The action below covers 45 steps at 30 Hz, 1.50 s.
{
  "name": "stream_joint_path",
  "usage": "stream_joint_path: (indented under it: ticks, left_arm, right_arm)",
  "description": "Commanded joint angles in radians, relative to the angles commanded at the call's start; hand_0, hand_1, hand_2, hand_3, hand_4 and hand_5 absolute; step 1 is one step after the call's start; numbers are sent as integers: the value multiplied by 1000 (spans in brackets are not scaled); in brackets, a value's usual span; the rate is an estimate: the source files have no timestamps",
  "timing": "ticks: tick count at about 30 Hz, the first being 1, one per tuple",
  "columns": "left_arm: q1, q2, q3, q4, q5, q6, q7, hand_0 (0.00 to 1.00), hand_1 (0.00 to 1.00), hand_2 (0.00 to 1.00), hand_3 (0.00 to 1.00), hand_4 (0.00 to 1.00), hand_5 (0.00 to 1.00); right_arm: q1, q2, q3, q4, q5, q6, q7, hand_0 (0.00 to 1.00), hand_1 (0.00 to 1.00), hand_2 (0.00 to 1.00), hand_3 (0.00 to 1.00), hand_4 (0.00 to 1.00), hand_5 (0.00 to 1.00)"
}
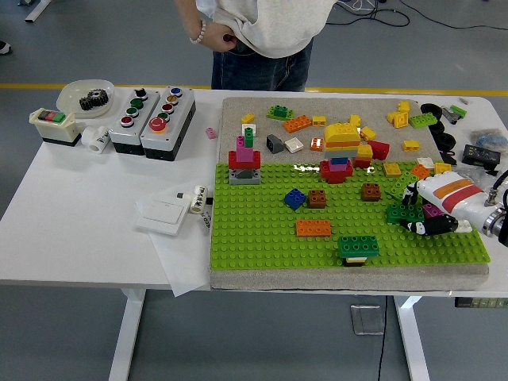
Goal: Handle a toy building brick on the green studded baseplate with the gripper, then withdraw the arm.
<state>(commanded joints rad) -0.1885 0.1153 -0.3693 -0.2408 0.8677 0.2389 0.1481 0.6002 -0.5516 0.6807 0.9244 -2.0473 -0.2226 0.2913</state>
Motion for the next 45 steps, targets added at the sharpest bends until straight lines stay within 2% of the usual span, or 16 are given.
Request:
stream_joint_path:
  ticks: [1,6,7,12,13,15,22,28,31,33,35,36,37,39,45]
  left_arm:
    - [0,0,0,0,0,0,0,746,742,749,608,655,624]
    - [-3,0,1,-1,0,0,0,746,742,749,608,655,624]
    - [-3,0,1,0,0,0,0,745,744,749,608,656,627]
    - [-3,1,2,-1,-2,0,-1,745,744,749,608,656,627]
    - [-4,0,2,0,-2,0,-1,745,742,749,608,656,627]
    - [-3,0,2,0,-2,0,-1,745,742,749,608,656,627]
    - [-2,0,2,0,-2,0,-1,745,742,750,608,657,629]
    - [-2,1,3,1,-3,1,-2,745,742,750,608,656,630]
    - [-1,1,6,1,-8,2,-3,744,742,752,608,656,629]
    - [1,1,6,2,-8,4,-4,744,742,752,608,656,629]
    - [1,1,6,2,-8,4,-4,744,742,752,608,656,629]
    - [2,1,6,3,-7,4,-3,744,742,752,608,656,629]
    - [3,2,5,3,-6,4,-3,743,741,749,608,656,629]
    - [4,2,4,3,-3,4,-2,743,741,749,608,656,629]
    - [7,4,-1,4,5,3,0,743,741,750,607,656,630]
  right_arm:
    - [0,0,0,0,0,-2,1,390,418,502,490,724,443]
    - [-1,1,-2,-6,-1,-23,12,390,418,502,490,724,443]
    - [-1,1,-2,-7,-1,-25,14,318,372,482,486,685,483]
    - [-2,0,-2,-5,6,-38,22,318,372,482,486,685,483]
    - [-3,-1,0,-3,10,-42,24,282,350,470,482,689,485]
    - [-6,-4,6,5,23,-49,28,282,350,470,482,689,485]
    - [-23,-21,30,49,55,-54,32,261,336,466,484,692,487]
    - [-48,-44,68,122,106,-50,15,247,328,465,482,694,476]
    - [-70,-64,89,190,152,-41,-24,227,323,465,484,702,470]
    - [-91,-84,111,259,170,-13,-86,227,323,465,484,702,470]
    - [-97,-89,117,298,171,-3,-121,227,323,465,484,702,470]
    - [-107,-95,127,334,167,7,-159,227,323,465,484,702,470]
    - [-115,-99,136,360,165,18,-187,177,309,459,491,693,480]
    - [-130,-106,150,423,164,39,-261,177,309,459,491,693,480]
    - [-160,-117,174,549,146,99,-431,144,286,450,492,697,491]
